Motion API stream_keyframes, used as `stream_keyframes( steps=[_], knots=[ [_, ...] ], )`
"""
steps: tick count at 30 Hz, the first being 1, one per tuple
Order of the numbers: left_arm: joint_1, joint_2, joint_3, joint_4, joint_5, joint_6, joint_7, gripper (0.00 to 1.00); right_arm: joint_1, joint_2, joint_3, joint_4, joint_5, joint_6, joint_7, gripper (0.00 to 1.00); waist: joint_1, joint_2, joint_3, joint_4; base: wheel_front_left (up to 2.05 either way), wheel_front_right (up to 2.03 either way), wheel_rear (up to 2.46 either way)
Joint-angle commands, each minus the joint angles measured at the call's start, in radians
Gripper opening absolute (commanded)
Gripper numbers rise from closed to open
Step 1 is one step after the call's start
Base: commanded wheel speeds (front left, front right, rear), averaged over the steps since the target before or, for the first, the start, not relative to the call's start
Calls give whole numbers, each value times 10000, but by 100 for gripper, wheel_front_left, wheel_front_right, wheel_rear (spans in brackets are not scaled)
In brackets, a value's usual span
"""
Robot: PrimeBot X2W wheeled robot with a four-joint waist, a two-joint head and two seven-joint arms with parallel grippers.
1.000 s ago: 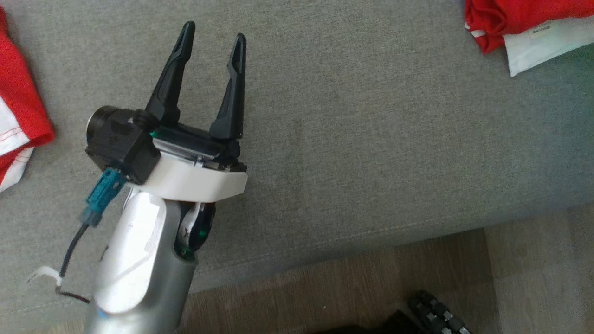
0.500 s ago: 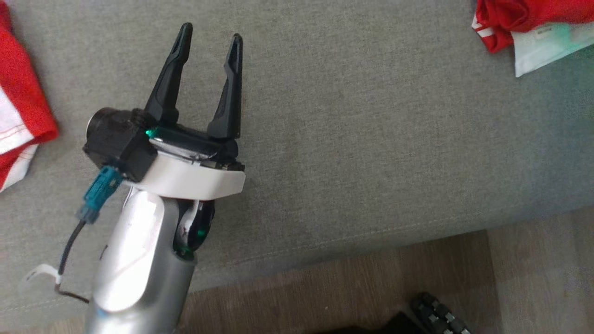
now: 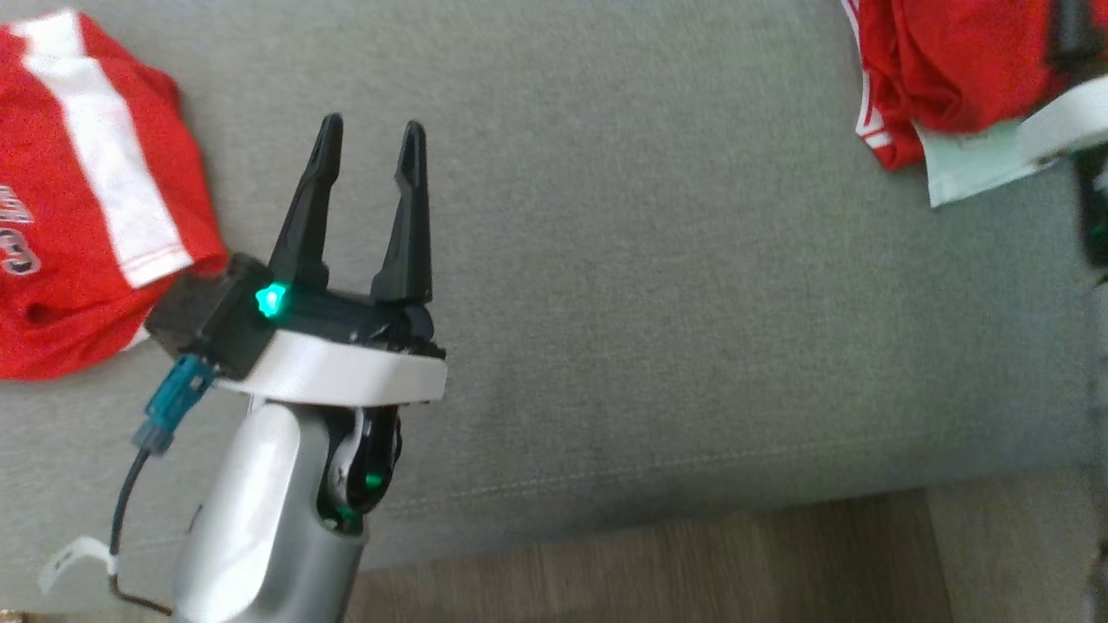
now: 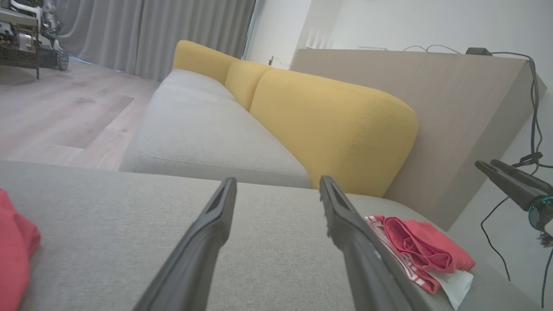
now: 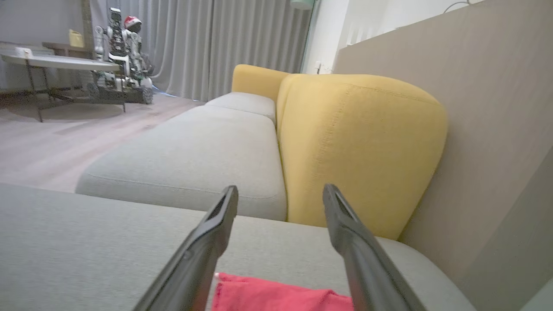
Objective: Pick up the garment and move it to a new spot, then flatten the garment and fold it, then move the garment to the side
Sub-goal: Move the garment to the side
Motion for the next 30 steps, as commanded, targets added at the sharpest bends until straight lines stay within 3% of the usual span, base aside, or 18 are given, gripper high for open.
stream_keyframes(
  steps=[1,10,20,30],
  knots=[
    [15,64,356,-371,-43,55,-51,100,267,101,184,-469,130,-4,54,100,0,-1,-579,379,0,0,0],
    [1034,64,972,-111,164,178,-51,100,2362,1067,936,-1494,424,-4,-297,100,0,-1,-1652,829,0,0,0],
    [2263,64,994,526,679,364,-51,100,4643,1858,528,-1648,-130,-4,-812,100,0,-1,-2580,1063,0,0,0],
    [2602,64,1116,711,632,311,-51,100,5539,2374,201,-2163,-642,-4,-857,100,0,-1,-2799,1028,0,0,0]
  ],
)
